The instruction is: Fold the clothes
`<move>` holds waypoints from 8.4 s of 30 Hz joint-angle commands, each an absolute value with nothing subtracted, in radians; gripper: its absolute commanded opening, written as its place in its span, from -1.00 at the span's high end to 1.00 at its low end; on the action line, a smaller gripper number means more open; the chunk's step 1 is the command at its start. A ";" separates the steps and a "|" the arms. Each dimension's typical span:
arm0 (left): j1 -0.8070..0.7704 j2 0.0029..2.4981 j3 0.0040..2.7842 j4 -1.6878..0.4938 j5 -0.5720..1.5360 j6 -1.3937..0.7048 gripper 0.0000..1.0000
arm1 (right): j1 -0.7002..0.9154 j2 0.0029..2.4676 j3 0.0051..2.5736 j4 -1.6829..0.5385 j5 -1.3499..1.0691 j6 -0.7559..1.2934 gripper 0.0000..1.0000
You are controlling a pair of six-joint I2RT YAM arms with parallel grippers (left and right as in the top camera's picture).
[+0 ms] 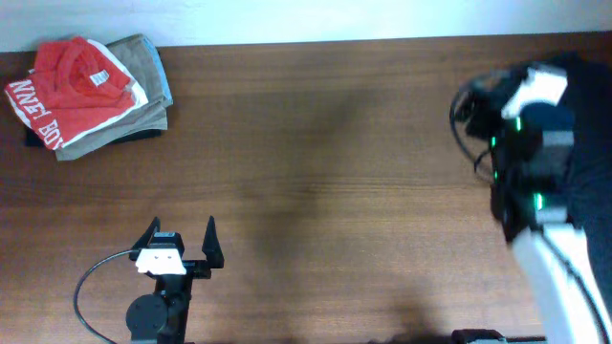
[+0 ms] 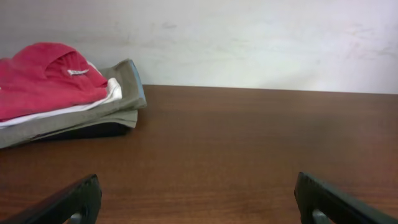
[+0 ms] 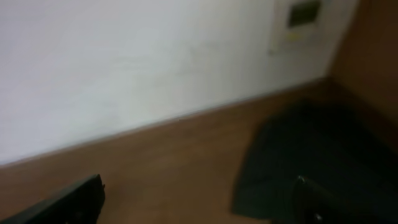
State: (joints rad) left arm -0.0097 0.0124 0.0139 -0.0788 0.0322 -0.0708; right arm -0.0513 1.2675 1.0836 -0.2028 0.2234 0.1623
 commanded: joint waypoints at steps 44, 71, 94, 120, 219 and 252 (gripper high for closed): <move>-0.006 0.008 0.009 -0.081 0.029 -0.055 -0.99 | -0.268 2.105 1.200 0.031 0.090 -0.018 0.34; -0.006 0.008 0.009 -0.081 0.029 -0.055 -0.98 | 0.294 1.429 1.212 -0.138 -0.043 0.254 0.92; -0.006 0.008 0.009 -0.081 0.029 -0.055 -0.98 | 0.468 1.457 1.255 -0.318 -0.014 0.376 -0.97; -0.006 0.159 0.195 0.160 0.561 -0.213 -0.99 | -0.098 1.398 1.255 -0.868 -0.007 0.376 -0.97; 0.472 1.859 1.150 -0.609 0.233 -0.568 0.99 | -0.096 1.610 1.255 -1.035 -0.379 0.203 -0.97; 0.374 1.859 1.149 -0.626 0.232 -0.568 0.99 | -0.039 1.877 1.084 -0.959 -0.145 0.175 -0.36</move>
